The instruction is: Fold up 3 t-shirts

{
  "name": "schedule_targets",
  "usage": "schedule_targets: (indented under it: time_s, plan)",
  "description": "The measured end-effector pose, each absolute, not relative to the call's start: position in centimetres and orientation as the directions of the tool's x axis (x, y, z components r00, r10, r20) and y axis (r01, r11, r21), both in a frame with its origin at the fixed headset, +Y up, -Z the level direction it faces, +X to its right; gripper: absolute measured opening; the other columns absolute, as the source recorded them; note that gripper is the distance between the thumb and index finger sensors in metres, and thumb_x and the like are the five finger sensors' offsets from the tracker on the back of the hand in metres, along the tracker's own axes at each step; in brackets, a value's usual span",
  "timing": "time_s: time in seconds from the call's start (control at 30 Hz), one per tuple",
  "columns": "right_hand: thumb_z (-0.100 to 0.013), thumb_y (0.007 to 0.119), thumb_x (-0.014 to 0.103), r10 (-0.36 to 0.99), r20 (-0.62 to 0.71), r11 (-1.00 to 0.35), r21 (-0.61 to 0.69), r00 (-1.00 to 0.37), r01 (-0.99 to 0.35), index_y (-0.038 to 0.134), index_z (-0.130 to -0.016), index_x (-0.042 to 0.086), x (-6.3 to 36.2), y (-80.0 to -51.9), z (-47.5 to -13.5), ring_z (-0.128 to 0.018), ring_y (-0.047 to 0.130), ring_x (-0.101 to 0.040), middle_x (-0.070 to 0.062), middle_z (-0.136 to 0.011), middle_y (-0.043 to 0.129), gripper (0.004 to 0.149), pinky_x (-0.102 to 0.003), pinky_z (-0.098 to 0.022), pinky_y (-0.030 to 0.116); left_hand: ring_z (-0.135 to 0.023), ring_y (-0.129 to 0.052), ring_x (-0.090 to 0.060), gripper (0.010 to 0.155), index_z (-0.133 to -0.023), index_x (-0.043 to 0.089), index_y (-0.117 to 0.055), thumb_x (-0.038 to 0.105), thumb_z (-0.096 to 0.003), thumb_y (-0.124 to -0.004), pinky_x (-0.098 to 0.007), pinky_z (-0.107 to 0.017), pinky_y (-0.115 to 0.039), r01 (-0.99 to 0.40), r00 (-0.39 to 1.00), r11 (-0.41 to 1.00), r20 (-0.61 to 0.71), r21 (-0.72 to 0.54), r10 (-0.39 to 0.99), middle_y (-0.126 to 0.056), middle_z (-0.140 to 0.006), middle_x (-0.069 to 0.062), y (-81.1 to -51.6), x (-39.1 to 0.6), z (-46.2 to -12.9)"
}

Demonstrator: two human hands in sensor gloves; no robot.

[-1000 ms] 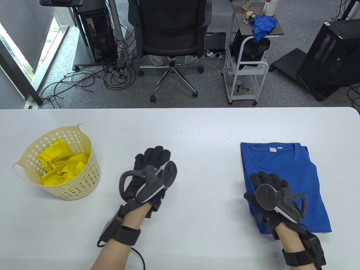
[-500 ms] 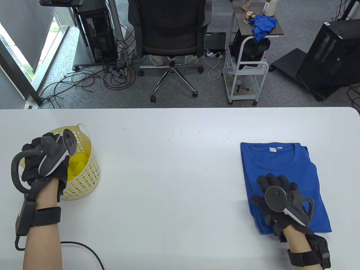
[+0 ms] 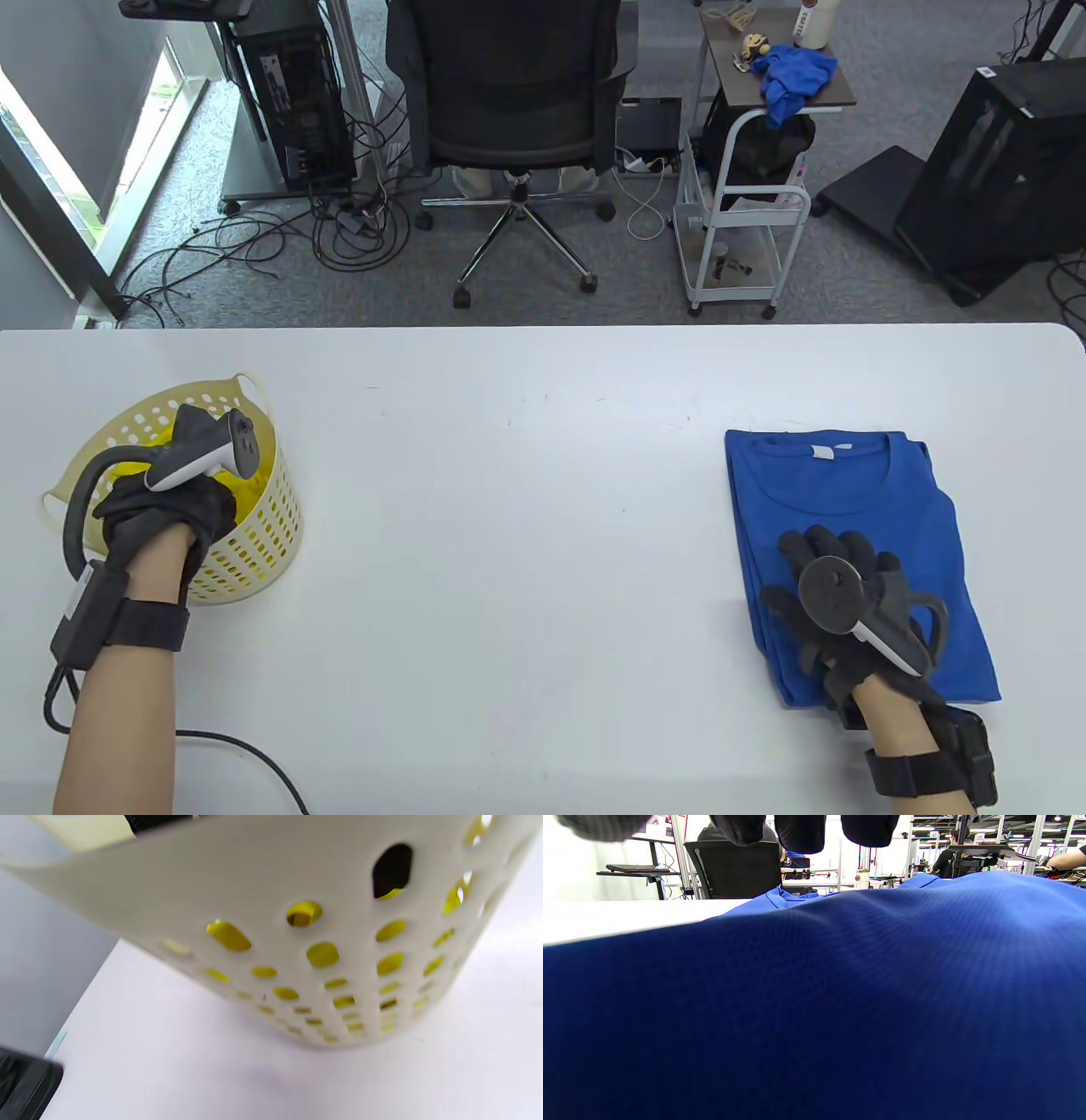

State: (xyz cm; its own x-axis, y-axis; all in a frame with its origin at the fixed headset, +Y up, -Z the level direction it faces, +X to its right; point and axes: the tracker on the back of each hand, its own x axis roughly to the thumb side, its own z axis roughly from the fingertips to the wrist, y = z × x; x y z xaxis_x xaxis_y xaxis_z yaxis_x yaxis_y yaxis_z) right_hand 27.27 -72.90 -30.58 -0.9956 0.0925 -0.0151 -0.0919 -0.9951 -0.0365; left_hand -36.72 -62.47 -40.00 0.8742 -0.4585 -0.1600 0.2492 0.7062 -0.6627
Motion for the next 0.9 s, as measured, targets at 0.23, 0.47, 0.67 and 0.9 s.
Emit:
schedule_targets:
  time_s: [0.23,0.47,0.67,0.9]
  plan:
    - [-0.041,0.071,0.055,0.095,-0.009,-0.995,-0.031,-0.995,-0.095,0.054,-0.102,0.029,27.1,-72.8,-30.5,-0.105,0.049,-0.049,-0.008,-0.114,0.053,0.068,-0.075,-0.072,0.037,-0.106,-0.063,-0.019,0.075,-0.100,0.057,-0.043,0.052,-0.0349,-0.079,-0.052,-0.081,-0.055,0.280,0.853,0.703,-0.167,-0.654,-0.495,-0.056,-0.114,0.009,-63.5,-37.4,-40.1]
    - [-0.041,0.071,0.055,0.094,-0.004,-0.995,-0.039,-0.996,-0.094,0.054,-0.102,0.028,27.1,-72.8,-30.4,-0.105,0.050,-0.049,-0.008,-0.113,0.054,0.068,-0.075,-0.072,0.037,-0.105,-0.065,-0.018,0.062,-0.094,0.057,-0.058,0.053,-0.0354,-0.078,-0.052,-0.081,-0.056,0.217,0.877,0.700,-0.180,-0.681,-0.446,-0.061,-0.111,0.011,-65.0,-37.9,-41.0]
    - [-0.041,0.071,0.055,0.095,-0.008,-0.995,-0.014,-0.995,-0.095,0.054,-0.102,0.028,27.2,-73.0,-30.5,-0.105,0.050,-0.049,-0.008,-0.113,0.054,0.068,-0.076,-0.072,0.036,-0.105,-0.065,-0.019,0.050,-0.085,0.052,-0.071,0.055,-0.0358,-0.078,-0.051,-0.080,-0.057,0.174,0.878,0.690,-0.208,-0.702,-0.432,-0.062,-0.110,0.010,-66.1,-38.4,-41.4]
    - [-0.042,0.071,0.054,0.102,-0.009,-0.995,-0.008,-0.995,-0.101,0.055,-0.101,0.028,27.1,-73.0,-30.5,-0.105,0.051,-0.048,-0.008,-0.113,0.054,0.067,-0.076,-0.072,0.036,-0.099,-0.074,-0.016,0.043,-0.082,0.044,-0.076,0.050,-0.0394,-0.078,-0.049,-0.078,-0.062,0.141,0.891,0.756,-0.250,-0.639,-0.378,-0.071,-0.104,0.013,-65.2,-38.9,-41.4]
